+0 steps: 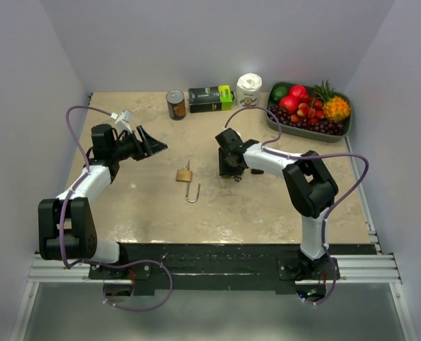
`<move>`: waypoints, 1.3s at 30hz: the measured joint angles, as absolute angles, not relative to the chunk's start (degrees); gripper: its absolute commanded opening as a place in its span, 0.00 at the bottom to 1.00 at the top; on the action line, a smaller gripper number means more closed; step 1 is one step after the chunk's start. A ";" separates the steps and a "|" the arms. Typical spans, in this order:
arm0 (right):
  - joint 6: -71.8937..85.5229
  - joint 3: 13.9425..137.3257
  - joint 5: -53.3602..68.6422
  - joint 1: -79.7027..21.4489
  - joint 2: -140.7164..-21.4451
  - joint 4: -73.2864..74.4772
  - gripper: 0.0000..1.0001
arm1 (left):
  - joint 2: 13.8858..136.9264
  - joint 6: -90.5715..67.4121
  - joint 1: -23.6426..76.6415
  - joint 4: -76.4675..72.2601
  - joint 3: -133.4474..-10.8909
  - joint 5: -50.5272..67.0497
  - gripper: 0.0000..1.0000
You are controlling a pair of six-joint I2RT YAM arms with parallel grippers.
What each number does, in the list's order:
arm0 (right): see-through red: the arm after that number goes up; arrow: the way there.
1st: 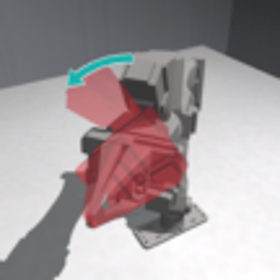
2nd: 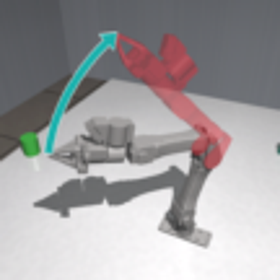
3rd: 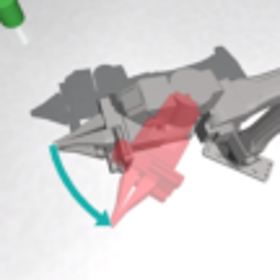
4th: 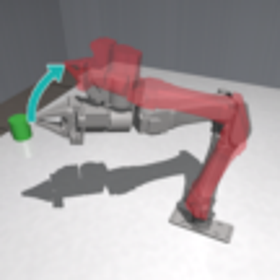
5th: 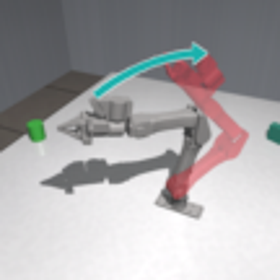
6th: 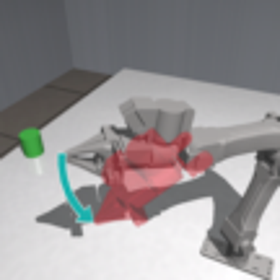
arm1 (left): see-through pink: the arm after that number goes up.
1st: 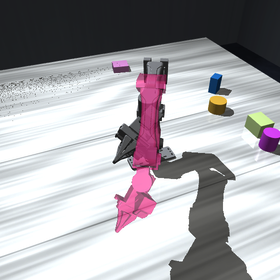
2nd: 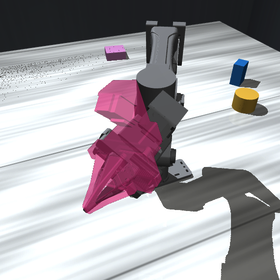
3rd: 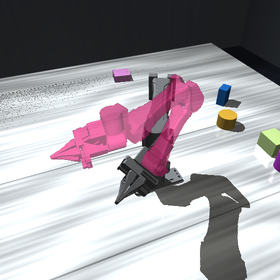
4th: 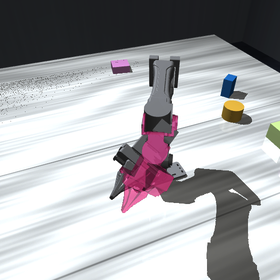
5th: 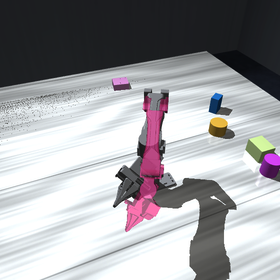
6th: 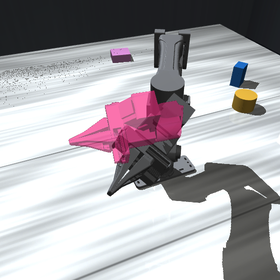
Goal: Lock with the key
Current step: Place the lock at the center of the board, then pick up the lock from the center of the board.
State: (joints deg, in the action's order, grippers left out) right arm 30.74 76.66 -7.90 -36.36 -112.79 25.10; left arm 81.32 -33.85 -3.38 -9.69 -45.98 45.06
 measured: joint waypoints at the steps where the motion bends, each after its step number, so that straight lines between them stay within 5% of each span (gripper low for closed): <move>1: 31.22 76.93 -8.21 -36.36 -112.95 25.34 0.09 | 81.32 -33.85 -3.36 -9.63 -45.98 44.99 0.66; 5: 33.04 77.03 -8.51 -36.32 -113.01 25.89 0.36 | 81.32 -33.85 -3.36 -9.50 -45.98 44.71 0.66; 13: 35.11 77.25 -8.47 -36.29 -112.99 25.89 0.70 | 81.54 -33.82 -3.38 -9.34 -45.98 44.66 0.67; 21: 35.38 77.78 -8.43 -36.32 -112.99 26.24 0.76 | 81.54 -32.45 -3.36 -8.27 -45.98 44.38 0.71; 26: 33.95 78.89 -7.99 -36.29 -112.99 26.72 0.81 | 81.54 -27.35 -2.85 -3.25 -47.16 41.78 0.92; 39: 16.75 76.49 -12.60 -36.32 -98.06 14.26 0.99 | 80.27 -17.96 15.22 9.50 -48.40 21.19 0.99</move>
State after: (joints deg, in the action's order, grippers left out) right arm 16.75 76.49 -12.60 -36.32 -98.06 14.26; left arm 80.27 -17.96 15.22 9.50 -48.40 21.19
